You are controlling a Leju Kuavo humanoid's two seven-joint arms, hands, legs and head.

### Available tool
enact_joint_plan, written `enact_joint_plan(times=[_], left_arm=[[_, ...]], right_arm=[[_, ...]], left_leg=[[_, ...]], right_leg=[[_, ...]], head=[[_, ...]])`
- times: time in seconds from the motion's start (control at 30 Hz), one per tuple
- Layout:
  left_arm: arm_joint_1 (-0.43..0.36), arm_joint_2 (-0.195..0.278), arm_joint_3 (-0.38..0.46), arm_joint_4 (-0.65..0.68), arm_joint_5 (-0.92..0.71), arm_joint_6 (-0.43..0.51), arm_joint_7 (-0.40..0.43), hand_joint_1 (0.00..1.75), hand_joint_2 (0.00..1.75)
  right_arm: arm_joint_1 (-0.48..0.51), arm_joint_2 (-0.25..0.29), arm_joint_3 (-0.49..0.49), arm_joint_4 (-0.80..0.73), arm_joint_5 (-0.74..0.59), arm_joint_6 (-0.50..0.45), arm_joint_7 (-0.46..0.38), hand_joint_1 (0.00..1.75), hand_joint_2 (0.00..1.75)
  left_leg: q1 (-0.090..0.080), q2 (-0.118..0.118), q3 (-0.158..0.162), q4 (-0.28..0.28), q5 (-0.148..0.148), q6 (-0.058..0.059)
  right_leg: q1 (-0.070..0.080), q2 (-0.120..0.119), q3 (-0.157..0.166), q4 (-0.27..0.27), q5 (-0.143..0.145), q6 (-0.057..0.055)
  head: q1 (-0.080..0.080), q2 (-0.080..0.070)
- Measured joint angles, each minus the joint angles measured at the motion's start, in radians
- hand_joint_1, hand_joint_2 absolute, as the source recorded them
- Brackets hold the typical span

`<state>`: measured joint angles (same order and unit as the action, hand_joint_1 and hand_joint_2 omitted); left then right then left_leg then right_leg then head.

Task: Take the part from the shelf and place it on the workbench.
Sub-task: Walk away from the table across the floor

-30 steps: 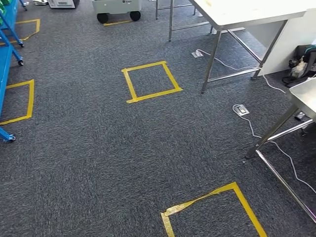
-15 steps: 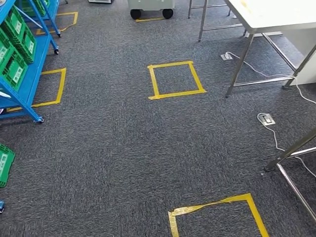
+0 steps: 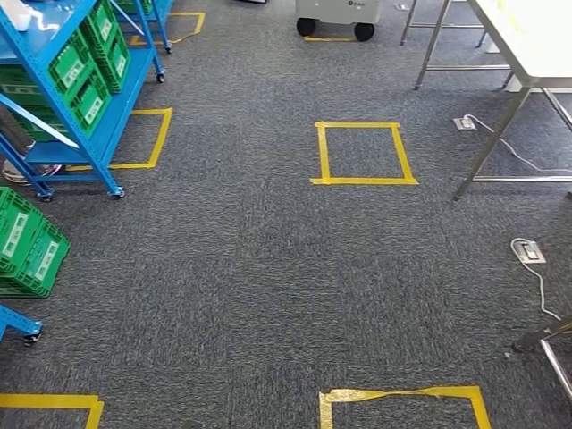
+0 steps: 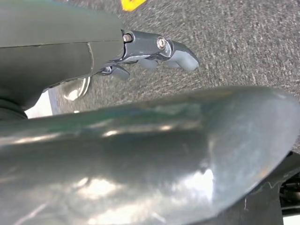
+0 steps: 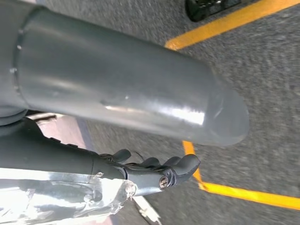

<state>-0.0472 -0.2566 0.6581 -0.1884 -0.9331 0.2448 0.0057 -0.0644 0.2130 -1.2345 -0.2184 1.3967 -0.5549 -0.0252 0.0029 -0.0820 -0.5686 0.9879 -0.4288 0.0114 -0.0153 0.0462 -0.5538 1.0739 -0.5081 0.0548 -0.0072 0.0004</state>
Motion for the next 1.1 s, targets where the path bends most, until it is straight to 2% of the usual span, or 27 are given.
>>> enact_joint_plan(times=[0.03,0.07,0.13,0.17,0.2,0.27,0.3,0.33,0.37,0.4,0.43,0.5,0.53,0.57,0.63,0.67,0.73,0.77,0.8,0.83,0.87,0.9,0.93,1.0,1.03,1.07,1.1], left_arm=[[-0.001,0.000,0.001,0.000,0.000,0.001,0.000,0.00,0.00],[-0.001,0.000,0.001,0.000,0.001,0.002,0.000,0.00,0.00],[0.002,0.000,0.005,0.000,0.004,0.004,0.000,0.00,0.00],[0.003,0.000,0.007,0.000,0.005,0.005,-0.001,0.00,0.00],[0.003,0.000,0.009,0.000,0.007,0.006,-0.001,0.00,0.00],[0.001,0.000,0.010,0.000,0.008,0.007,-0.001,0.00,0.00],[0.001,0.000,0.010,0.000,0.008,0.007,-0.002,0.00,0.00],[0.001,0.000,0.010,0.000,0.008,0.007,-0.002,0.00,0.00],[0.002,0.000,0.010,0.000,0.008,0.007,-0.002,0.00,0.00],[0.003,0.000,0.010,0.000,0.009,0.007,-0.002,0.00,0.00],[0.003,0.000,0.010,0.000,0.009,0.007,-0.002,0.00,0.00],[0.002,0.000,0.011,0.000,0.009,0.007,-0.002,0.00,0.00],[0.000,0.000,0.011,0.000,0.009,0.007,-0.002,0.00,0.00],[-0.002,-0.001,0.011,0.000,0.009,0.007,-0.002,0.00,0.00],[-0.001,-0.001,0.012,0.000,0.009,0.008,-0.002,0.00,0.00],[0.000,0.000,0.013,0.000,0.009,0.009,-0.002,0.00,0.00],[0.001,0.000,0.016,0.000,0.010,0.013,-0.001,0.00,0.00],[0.000,0.000,0.017,0.000,0.010,0.015,0.000,0.00,0.00],[-0.001,0.000,0.017,0.000,0.010,0.018,0.001,0.00,0.00],[-0.001,0.000,0.019,0.000,0.010,0.022,0.003,0.00,0.00],[0.000,0.000,0.020,0.000,0.011,0.027,0.005,0.00,0.00],[0.001,0.000,0.023,0.000,0.011,0.032,0.007,0.00,0.00],[0.002,0.000,0.025,0.000,0.011,0.037,0.009,0.00,0.00],[0.001,0.000,0.028,0.000,0.011,0.043,0.010,0.00,0.00],[0.000,0.000,0.029,0.000,0.011,0.045,0.011,0.00,0.00],[-0.001,0.000,0.031,0.000,0.010,0.047,0.011,0.00,0.00],[0.000,0.000,0.032,0.000,0.010,0.049,0.011,0.00,0.00]], right_arm=[[0.000,0.000,0.000,0.001,-0.001,0.001,0.000,0.00,0.00],[-0.001,0.000,0.000,0.002,-0.001,0.002,0.000,0.00,0.00],[-0.002,0.000,0.001,0.002,-0.002,0.005,0.001,0.00,0.00],[-0.002,0.000,0.001,0.002,-0.002,0.006,0.001,0.00,0.00],[-0.002,0.000,0.001,0.002,-0.002,0.007,0.001,0.00,0.00],[0.000,0.000,0.001,0.002,-0.002,0.007,0.001,0.00,0.00],[0.001,0.000,0.001,0.002,-0.002,0.007,0.001,0.00,0.00],[0.002,0.000,0.001,0.002,-0.002,0.007,0.001,0.00,0.00],[0.002,0.000,0.001,0.002,-0.002,0.007,0.001,0.00,0.00],[0.002,0.000,0.001,0.002,-0.002,0.007,0.001,0.00,0.00],[0.001,0.000,0.001,0.003,-0.002,0.008,0.001,0.00,0.00],[-0.001,0.000,0.001,0.003,-0.002,0.008,0.001,0.00,0.00],[-0.001,0.000,0.001,0.003,-0.002,0.009,0.001,0.00,0.00],[-0.001,0.000,0.001,0.003,-0.002,0.009,0.001,0.00,0.00],[-0.002,0.000,0.001,0.003,-0.002,0.010,0.001,0.00,0.00],[-0.003,0.000,0.001,0.003,-0.002,0.010,0.001,0.00,0.00],[-0.003,0.000,0.002,0.003,-0.002,0.009,0.001,0.00,0.00],[-0.002,0.000,0.002,0.003,-0.002,0.006,0.002,0.00,0.00],[-0.001,0.000,0.002,0.003,-0.001,0.001,0.003,0.00,0.00],[0.000,0.000,0.002,0.003,-0.001,-0.007,0.003,0.00,0.00],[0.001,0.000,0.002,0.003,-0.001,-0.018,0.004,0.00,0.00],[0.001,0.000,0.002,0.003,-0.001,-0.031,0.004,0.00,0.00],[0.001,0.000,0.002,0.003,-0.001,-0.044,0.004,0.00,0.00],[0.000,0.000,0.002,0.003,0.000,-0.064,0.004,0.00,0.00],[0.000,0.000,0.002,0.003,0.001,-0.068,0.004,0.00,0.00],[0.000,0.000,0.002,0.003,0.002,-0.070,0.004,0.00,0.00],[-0.001,0.000,0.002,0.004,0.004,-0.070,0.004,0.00,0.00]], left_leg=[[0.000,-0.010,-0.003,0.001,0.002,-0.006],[0.000,-0.018,-0.007,0.001,0.005,-0.012],[0.004,-0.033,-0.014,-0.002,0.012,-0.025],[0.005,-0.022,-0.019,0.003,0.008,-0.030],[0.004,-0.002,-0.030,0.024,-0.007,-0.034],[0.000,0.050,-0.080,0.134,-0.072,-0.038],[0.000,0.062,-0.114,0.208,-0.108,-0.039],[0.000,0.066,-0.140,0.269,-0.130,-0.040],[0.000,0.068,-0.152,0.299,-0.134,-0.040],[0.000,0.069,-0.142,0.286,-0.118,-0.038],[-0.001,0.075,-0.113,0.236,-0.087,-0.036],[-0.006,0.120,-0.033,0.091,-0.030,-0.029],[-0.009,0.141,-0.007,0.040,-0.018,-0.025],[-0.013,0.155,0.006,0.012,-0.016,-0.021],[-0.014,0.140,0.005,0.002,-0.017,-0.012],[-0.013,0.129,0.005,0.000,-0.016,-0.007],[-0.007,0.107,0.006,-0.004,-0.011,0.004],[-0.005,0.096,0.005,-0.004,-0.010,0.007],[-0.005,0.084,0.004,-0.004,-0.009,0.010],[-0.005,0.072,0.004,-0.004,-0.009,0.011],[-0.005,0.059,0.004,-0.003,-0.008,0.011],[-0.004,0.046,0.005,-0.003,-0.008,0.010],[-0.003,0.033,0.006,-0.002,-0.008,0.009],[-0.002,0.008,0.006,0.001,-0.007,0.003],[-0.002,-0.003,0.003,0.003,-0.006,-0.003],[-0.002,-0.012,-0.001,0.004,-0.004,-0.010],[-0.001,-0.021,-0.005,0.003,-0.001,-0.017]], right_leg=[[-0.003,0.018,0.019,-0.043,0.011,-0.001],[-0.003,0.029,0.028,-0.062,0.012,-0.004],[0.001,0.015,0.031,-0.065,0.016,-0.017],[0.002,0.005,0.032,-0.066,0.019,-0.025],[0.003,-0.006,0.032,-0.069,0.022,-0.032],[0.007,-0.033,0.031,-0.071,0.025,-0.042],[0.009,-0.047,0.030,-0.071,0.024,-0.045],[0.011,-0.061,0.029,-0.071,0.024,-0.047],[0.012,-0.074,0.028,-0.071,0.023,-0.047],[0.013,-0.086,0.029,-0.071,0.023,-0.048],[0.013,-0.097,0.030,-0.071,0.022,-0.047],[0.017,-0.115,0.033,-0.068,0.018,-0.043],[0.020,-0.123,0.034,-0.067,0.015,-0.039],[0.023,-0.132,0.035,-0.066,0.013,-0.035],[0.025,-0.152,0.038,-0.067,0.009,-0.027],[0.024,-0.148,0.038,-0.063,0.003,-0.021],[0.020,-0.107,0.014,-0.006,-0.036,-0.010],[0.018,-0.079,-0.015,0.056,-0.068,-0.005],[0.016,-0.062,-0.049,0.129,-0.100,-0.003],[0.016,-0.054,-0.080,0.193,-0.122,-0.001],[0.015,-0.051,-0.100,0.226,-0.125,0.000],[0.014,-0.050,-0.100,0.220,-0.108,0.000],[0.011,-0.046,-0.081,0.172,-0.073,0.000],[0.003,-0.008,-0.018,0.029,-0.005,0.003],[0.000,0.012,0.006,-0.024,0.012,0.002],[-0.002,0.028,0.020,-0.051,0.016,-0.001],[0.000,0.033,0.023,-0.057,0.013,-0.006]], head=[[0.000,0.000],[-0.001,0.000],[-0.001,0.000],[-0.002,0.000],[-0.005,0.000],[-0.010,0.000],[-0.011,0.000],[-0.011,0.000],[-0.011,0.000],[-0.011,0.000],[-0.011,0.000],[-0.012,0.000],[-0.011,0.000],[-0.011,0.000],[-0.009,0.000],[-0.008,0.000],[-0.004,0.000],[0.000,0.000],[0.002,0.000],[0.002,0.000],[0.003,0.000],[0.003,0.000],[0.003,0.000],[0.003,0.000],[0.002,0.000],[0.002,0.000],[0.002,0.000]])
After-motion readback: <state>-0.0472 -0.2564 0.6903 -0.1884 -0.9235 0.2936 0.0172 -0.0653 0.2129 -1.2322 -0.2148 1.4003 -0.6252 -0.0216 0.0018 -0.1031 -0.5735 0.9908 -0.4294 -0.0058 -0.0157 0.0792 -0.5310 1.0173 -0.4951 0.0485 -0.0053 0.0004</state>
